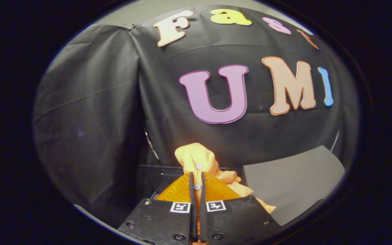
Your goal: Put the clothes into the washing machine and then close the washing machine lid.
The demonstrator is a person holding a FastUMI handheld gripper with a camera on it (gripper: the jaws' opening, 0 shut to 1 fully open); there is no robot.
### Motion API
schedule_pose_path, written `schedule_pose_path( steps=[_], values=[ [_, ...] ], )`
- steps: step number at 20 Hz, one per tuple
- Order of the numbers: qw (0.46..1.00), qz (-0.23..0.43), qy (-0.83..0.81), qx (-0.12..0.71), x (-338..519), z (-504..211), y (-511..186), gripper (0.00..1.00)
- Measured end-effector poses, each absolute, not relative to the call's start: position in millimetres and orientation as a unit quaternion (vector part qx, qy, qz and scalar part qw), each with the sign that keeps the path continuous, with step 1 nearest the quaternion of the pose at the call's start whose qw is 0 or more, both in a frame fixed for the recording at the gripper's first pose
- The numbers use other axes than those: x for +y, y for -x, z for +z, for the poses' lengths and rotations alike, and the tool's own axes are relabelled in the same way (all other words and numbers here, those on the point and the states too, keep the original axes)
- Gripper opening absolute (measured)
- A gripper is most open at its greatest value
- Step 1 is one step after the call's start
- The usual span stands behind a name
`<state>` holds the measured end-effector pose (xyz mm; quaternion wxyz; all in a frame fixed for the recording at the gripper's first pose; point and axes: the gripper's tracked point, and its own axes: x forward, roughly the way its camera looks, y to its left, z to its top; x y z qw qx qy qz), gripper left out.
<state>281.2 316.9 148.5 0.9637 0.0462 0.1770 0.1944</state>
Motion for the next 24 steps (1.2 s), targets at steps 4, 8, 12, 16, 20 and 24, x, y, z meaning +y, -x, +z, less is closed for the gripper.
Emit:
schedule_pose_path(
  steps=[4, 8, 12, 16, 20, 24],
  values=[
    [0.953, 0.22, -0.025, 0.208, 359, 100, -282, 0.03],
    [0.945, 0.24, -0.018, 0.222, 391, 47, -281, 0.03],
    [0.944, 0.231, -0.027, 0.236, 406, -8, -285, 0.03],
    [0.937, 0.227, -0.015, 0.264, 410, -69, -289, 0.03],
    [0.932, 0.225, -0.011, 0.285, 418, -124, -287, 0.03],
    [0.925, 0.226, 0.009, 0.306, 423, -162, -283, 0.03]
  ],
)
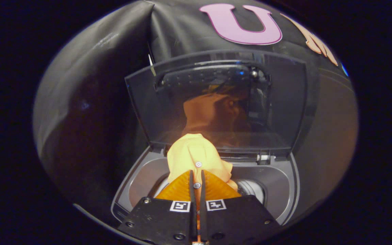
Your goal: Put the clothes into the washing machine and then close the washing machine lid.
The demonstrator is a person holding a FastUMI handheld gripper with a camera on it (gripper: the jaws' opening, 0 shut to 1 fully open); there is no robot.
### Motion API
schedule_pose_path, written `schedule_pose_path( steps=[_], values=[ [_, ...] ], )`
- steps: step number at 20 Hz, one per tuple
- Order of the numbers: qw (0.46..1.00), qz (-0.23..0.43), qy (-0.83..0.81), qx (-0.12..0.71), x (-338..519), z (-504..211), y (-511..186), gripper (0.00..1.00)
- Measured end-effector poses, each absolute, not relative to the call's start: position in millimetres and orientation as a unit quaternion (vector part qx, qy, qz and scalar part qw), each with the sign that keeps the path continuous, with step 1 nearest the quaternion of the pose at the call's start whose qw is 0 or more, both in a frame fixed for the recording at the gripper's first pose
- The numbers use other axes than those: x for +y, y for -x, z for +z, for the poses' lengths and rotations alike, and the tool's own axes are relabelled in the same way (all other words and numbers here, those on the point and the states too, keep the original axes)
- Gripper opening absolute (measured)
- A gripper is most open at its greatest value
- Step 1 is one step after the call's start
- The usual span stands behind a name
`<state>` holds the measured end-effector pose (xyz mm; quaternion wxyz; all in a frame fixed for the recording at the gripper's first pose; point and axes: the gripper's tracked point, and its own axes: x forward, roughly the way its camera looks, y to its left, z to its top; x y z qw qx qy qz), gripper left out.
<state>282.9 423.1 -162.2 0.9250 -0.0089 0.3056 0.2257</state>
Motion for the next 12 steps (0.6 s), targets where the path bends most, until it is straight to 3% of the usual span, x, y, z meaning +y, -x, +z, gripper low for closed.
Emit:
schedule_pose_path(
  steps=[12],
  values=[
    [0.909, 0.192, 0.025, 0.37, 414, -211, -272, 0.06]
  ],
)
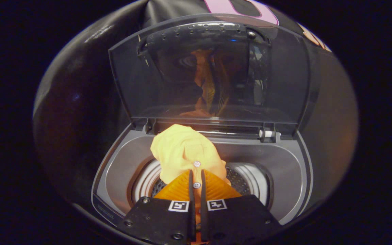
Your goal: Put the clothes into the washing machine and then close the washing machine lid.
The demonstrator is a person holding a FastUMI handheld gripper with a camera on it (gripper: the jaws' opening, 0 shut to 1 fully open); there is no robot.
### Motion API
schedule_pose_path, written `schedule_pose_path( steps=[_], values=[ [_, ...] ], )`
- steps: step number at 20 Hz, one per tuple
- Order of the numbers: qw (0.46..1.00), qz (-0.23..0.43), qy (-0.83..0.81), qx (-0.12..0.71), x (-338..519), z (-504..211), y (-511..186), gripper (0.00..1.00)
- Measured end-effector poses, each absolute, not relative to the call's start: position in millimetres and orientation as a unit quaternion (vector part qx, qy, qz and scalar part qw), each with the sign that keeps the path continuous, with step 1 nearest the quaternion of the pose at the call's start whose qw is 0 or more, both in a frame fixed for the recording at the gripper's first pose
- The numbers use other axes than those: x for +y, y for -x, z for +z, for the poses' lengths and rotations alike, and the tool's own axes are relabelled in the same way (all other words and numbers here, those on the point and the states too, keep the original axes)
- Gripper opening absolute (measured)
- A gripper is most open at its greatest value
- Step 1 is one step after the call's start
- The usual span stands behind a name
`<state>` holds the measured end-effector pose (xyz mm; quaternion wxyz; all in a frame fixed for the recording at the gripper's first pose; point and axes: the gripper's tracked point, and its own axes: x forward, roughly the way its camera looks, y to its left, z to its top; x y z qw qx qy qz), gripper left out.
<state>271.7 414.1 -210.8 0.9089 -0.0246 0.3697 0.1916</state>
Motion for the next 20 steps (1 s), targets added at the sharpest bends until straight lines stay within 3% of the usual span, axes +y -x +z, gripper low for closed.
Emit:
schedule_pose_path(
  steps=[2, 5, 9, 20],
  values=[
    [0.909, 0.178, 0.022, 0.377, 408, -211, -268, 0.12],
    [0.922, 0.166, 0.014, 0.351, 405, -188, -273, 0.56],
    [0.934, 0.159, 0.021, 0.318, 397, -155, -281, 0.97],
    [0.965, 0.152, 0.047, 0.206, 410, -8, -320, 0.98]
  ],
)
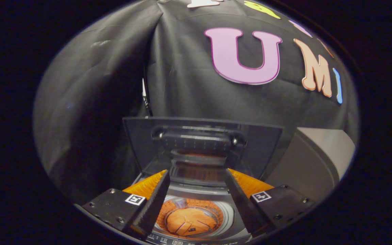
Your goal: Put the clothes into the washing machine and then close the washing machine lid.
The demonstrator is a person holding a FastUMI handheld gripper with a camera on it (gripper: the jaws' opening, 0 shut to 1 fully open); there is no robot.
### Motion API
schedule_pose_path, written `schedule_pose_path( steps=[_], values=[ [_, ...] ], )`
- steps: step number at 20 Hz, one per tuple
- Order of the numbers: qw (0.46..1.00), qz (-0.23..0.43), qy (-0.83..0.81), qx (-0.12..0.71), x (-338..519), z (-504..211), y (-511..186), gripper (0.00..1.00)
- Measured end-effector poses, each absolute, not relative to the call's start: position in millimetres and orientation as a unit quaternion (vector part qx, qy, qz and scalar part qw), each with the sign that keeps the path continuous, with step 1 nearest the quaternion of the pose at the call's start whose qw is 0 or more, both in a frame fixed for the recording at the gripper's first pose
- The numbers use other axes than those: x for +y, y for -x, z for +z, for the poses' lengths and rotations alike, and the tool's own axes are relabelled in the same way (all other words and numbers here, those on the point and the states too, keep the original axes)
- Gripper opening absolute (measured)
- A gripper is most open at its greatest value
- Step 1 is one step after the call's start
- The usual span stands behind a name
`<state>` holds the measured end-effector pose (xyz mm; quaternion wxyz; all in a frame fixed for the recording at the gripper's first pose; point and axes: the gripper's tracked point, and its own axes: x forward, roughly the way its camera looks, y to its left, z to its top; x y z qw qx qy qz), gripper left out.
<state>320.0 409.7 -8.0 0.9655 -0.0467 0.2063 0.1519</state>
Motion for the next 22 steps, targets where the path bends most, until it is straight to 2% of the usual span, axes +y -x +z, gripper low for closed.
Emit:
schedule_pose_path(
  steps=[6, 11, 18, 22],
  values=[
    [0.979, 0.138, 0.016, 0.149, 418, 42, -377, 0.97],
    [0.988, 0.114, -0.011, 0.106, 424, 52, -429, 0.97],
    [0.987, 0.121, 0.045, 0.094, 439, 31, -448, 0.97],
    [0.99, 0.082, -0.005, 0.114, 437, 23, -443, 0.94]
  ],
)
